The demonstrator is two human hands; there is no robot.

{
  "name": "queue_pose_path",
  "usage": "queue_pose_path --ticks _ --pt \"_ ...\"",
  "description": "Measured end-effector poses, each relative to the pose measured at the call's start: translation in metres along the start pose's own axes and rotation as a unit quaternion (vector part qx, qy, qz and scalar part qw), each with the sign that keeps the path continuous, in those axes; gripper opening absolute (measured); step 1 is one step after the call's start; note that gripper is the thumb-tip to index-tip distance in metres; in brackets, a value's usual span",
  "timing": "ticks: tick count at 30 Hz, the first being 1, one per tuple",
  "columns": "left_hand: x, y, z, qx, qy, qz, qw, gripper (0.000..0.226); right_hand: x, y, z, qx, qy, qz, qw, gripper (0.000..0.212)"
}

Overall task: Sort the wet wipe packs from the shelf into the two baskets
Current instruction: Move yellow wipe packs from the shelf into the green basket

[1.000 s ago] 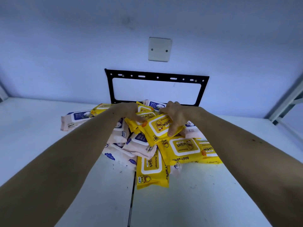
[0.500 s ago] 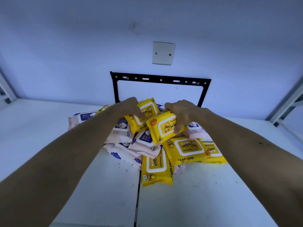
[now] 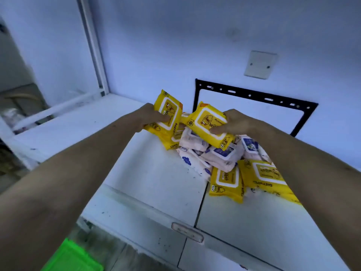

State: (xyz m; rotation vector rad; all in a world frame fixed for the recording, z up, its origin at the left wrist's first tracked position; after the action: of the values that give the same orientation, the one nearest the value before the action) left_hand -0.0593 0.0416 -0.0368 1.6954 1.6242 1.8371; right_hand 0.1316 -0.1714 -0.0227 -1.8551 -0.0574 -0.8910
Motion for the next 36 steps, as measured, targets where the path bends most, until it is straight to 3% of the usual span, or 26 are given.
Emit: queue_pose_path --ticks 6,11,15,21,27,32,36 --pt "0.027 -0.087 -0.105 0.089 0.081 -0.078 0.99 0.038 -0.109 -0.054 0.013 0.042 -0.088 0.082 0.992 0.018" --pt "0.049 -0.177 -0.192 0.18 0.177 -0.105 0.962 0.028 -0.226 -0.099 0.004 0.048 -0.167 0.095 0.98 0.04" --pt "0.068 -0.252 -0.261 0.24 0.219 -0.135 0.936 0.04 -0.325 -0.131 -0.007 0.054 -0.234 0.106 0.965 0.038" --pt "0.088 -0.363 -0.338 0.322 0.26 -0.187 0.891 0.036 -0.471 -0.158 -0.018 0.052 -0.298 0.086 0.949 0.045" --pt "0.074 -0.472 -0.353 0.403 0.267 -0.236 0.843 0.046 -0.6 -0.137 0.003 0.002 -0.323 0.051 0.945 0.057" --pt "0.046 -0.556 -0.325 0.459 0.256 -0.231 0.819 0.057 -0.692 -0.1 0.047 -0.035 -0.34 -0.007 0.94 0.048" --pt "0.027 -0.631 -0.289 0.486 0.27 -0.244 0.794 0.047 -0.765 -0.066 0.091 -0.055 -0.355 -0.059 0.931 0.046"
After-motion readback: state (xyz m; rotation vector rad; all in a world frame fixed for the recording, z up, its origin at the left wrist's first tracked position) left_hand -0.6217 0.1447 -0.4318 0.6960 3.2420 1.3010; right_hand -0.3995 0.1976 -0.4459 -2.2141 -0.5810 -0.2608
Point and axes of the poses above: each hand's wrist, its own z-axis towards the middle knuckle, its own x-axis out of the back of the hand, y = z × x, the point moved 1 cm from there along z, towards the middle knuckle, and after that the axes turned 15 degrees about z, right-handed, at the moved point
